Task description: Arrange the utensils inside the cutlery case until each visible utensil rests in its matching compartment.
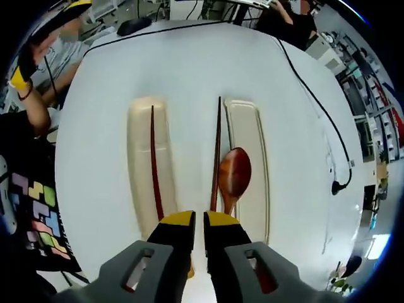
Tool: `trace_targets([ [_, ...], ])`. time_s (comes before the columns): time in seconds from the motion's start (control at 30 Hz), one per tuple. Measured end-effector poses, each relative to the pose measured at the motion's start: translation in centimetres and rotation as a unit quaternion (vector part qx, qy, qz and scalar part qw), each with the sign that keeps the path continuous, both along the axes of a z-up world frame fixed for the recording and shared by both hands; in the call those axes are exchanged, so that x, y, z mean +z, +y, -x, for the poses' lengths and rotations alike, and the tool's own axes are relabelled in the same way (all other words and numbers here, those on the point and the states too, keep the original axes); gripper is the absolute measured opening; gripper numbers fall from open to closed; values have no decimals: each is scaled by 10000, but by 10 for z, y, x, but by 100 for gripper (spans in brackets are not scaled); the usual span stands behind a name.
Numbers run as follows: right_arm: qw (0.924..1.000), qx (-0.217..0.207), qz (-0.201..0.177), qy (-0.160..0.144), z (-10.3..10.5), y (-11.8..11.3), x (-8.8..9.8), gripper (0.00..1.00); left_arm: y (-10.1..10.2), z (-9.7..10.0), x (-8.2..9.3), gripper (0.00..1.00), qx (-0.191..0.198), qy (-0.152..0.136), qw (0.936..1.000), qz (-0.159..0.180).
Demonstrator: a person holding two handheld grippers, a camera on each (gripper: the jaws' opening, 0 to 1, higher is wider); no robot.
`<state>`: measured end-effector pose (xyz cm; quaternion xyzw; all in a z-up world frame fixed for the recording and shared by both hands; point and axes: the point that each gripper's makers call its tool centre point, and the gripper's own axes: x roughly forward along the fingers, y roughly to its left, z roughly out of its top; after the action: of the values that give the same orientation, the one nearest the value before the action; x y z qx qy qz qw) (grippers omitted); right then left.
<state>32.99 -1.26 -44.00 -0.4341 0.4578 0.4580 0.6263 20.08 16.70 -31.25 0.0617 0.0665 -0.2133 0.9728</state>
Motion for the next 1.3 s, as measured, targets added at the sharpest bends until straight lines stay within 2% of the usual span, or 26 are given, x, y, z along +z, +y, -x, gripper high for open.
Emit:
trace_targets([
  [0.2,9998,-168,-57,-9,-10,-9,-9,4,0,0,1,70,-7,-21,10000,1],
  [0.47,9996,-197,-145,106,-6,-7,-16,5,-2,0,-1,70,-51,28,10000,-56],
  [0.73,9995,-234,-131,170,-8,-3,-23,5,-2,1,2,70,-135,1,9999,48],
  [0.9,9992,-267,-184,231,-7,0,-26,5,-3,1,-3,71,-152,67,9998,-102],
  [0.97,9994,-226,-56,242,-5,-3,-31,5,-6,1,-4,71,-177,82,9998,-107],
  [1.17,9992,-258,-148,251,-5,-3,-29,5,-13,4,-4,74,-331,89,9993,-138],
  [1.3,9991,-256,-235,258,-5,-3,-29,4,-13,2,-4,83,-295,116,9995,-33],
])
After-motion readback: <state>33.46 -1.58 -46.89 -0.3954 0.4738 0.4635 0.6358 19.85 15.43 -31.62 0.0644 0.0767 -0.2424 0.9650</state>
